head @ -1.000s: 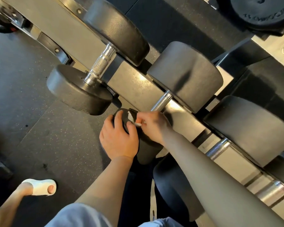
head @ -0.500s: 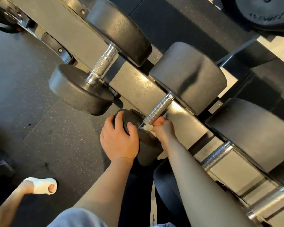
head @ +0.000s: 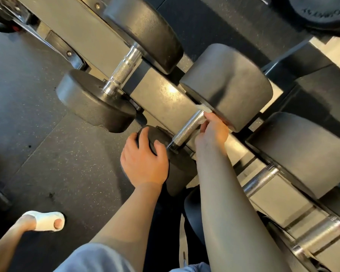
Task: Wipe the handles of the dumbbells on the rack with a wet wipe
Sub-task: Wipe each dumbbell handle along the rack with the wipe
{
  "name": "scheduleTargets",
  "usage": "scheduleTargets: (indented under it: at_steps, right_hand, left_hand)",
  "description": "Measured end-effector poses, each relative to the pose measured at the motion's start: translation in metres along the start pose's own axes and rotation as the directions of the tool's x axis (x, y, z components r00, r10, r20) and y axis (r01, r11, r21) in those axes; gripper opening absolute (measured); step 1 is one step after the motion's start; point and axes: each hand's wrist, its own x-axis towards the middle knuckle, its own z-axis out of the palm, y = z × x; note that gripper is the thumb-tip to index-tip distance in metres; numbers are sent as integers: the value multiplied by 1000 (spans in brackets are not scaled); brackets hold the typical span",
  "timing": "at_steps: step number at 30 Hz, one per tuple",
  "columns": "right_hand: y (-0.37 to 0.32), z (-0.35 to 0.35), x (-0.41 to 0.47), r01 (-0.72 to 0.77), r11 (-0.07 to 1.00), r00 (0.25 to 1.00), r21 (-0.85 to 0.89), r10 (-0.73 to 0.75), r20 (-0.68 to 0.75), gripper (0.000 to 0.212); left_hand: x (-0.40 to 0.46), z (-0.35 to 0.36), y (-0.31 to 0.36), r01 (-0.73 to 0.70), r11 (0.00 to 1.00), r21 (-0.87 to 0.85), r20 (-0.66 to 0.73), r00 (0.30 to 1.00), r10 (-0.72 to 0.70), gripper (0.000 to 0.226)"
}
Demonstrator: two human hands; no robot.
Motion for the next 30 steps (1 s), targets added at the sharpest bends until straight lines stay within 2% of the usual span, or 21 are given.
scheduleTargets:
  at_steps: [3, 6, 8, 9, 12, 14, 19, 21, 26, 28, 30]
  right_hand:
    - [17, 7, -4, 35, 981, 998, -192, -43, -36, 36]
    - [17, 18, -6, 100, 983, 986, -156, -119, -113, 37]
    - [15, 20, -3, 105, 993, 983, -53, -112, -144, 34]
    - [14, 20, -4, 101, 995, 985, -23, -103, -136, 29]
    - [14, 3, -6, 132, 980, 990, -150, -137, -23, 16]
    - [16, -7, -12, 172, 975, 985, -140, -170, 20, 9]
    - [20, 4, -4, 246, 943, 953, -226, -277, -118, 23]
    - [21, 6, 3, 256, 930, 949, -264, -294, -115, 27]
    - [31, -9, 7, 341, 841, 932, -420, -360, 36, 29]
    - [31, -12, 11, 396, 742, 902, -542, -423, 80, 20]
    - [33, -20, 13, 438, 628, 865, -643, -489, 111, 20]
  left_hand:
    - [0, 0, -1, 2, 1000, 0, -2, 1000, -2, 62]
    - [0, 0, -1, -3, 1000, -2, 1, 1000, 3, 62]
    - [1, 0, -2, -8, 1000, 5, 1, 1000, 8, 62]
    - [1, 0, -2, -9, 1000, 8, 3, 1000, 9, 62]
    - [0, 0, -2, -16, 1000, 7, -4, 1000, 16, 61]
    - [0, 0, -1, -17, 1000, 6, -8, 1000, 17, 60]
    - [0, 0, 0, -13, 1000, 15, -1, 1000, 13, 61]
    - [0, 0, -1, -11, 1000, 16, -1, 1000, 11, 62]
    - [2, 1, 0, -15, 1000, 10, -10, 1000, 15, 60]
    - [2, 1, 0, -18, 1000, 10, -13, 1000, 18, 60]
    - [2, 0, 0, -14, 1000, 15, -4, 1000, 14, 61]
